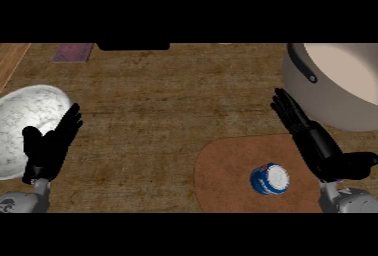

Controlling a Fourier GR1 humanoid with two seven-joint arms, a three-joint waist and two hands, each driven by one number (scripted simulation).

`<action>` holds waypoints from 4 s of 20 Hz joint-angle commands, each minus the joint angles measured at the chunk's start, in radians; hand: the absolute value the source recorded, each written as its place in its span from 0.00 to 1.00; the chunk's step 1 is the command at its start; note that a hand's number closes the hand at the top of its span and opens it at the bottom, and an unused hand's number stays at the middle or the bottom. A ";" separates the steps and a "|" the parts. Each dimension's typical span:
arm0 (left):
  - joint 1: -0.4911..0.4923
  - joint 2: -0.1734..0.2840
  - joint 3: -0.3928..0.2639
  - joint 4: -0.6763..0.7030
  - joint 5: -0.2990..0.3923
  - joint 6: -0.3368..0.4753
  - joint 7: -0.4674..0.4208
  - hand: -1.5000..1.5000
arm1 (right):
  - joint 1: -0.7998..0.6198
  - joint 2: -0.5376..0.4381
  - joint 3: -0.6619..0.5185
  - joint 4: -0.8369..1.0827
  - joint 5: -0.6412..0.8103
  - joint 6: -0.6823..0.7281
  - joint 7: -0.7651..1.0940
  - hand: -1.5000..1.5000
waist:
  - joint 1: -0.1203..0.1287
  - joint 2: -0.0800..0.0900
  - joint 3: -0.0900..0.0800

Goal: Pick the can from the cutting board and place it in the pot

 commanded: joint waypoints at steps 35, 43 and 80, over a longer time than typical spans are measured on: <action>-0.063 -0.165 -0.148 0.051 -0.038 -0.116 -0.005 0.50 | 0.294 0.356 0.144 -0.436 1.242 -0.530 1.136 0.00 | 0.028 -0.008 0.013; 0.030 -0.153 -0.141 -0.046 -0.073 -0.123 -0.001 0.50 | 0.374 0.356 0.198 -0.355 1.219 -0.540 1.154 0.00 | 0.027 -0.014 0.015; -0.009 -0.272 -0.011 0.115 -0.171 -0.243 -0.075 0.50 | 0.303 0.355 0.108 0.232 0.321 -0.895 0.001 1.00 | 0.027 -0.011 0.015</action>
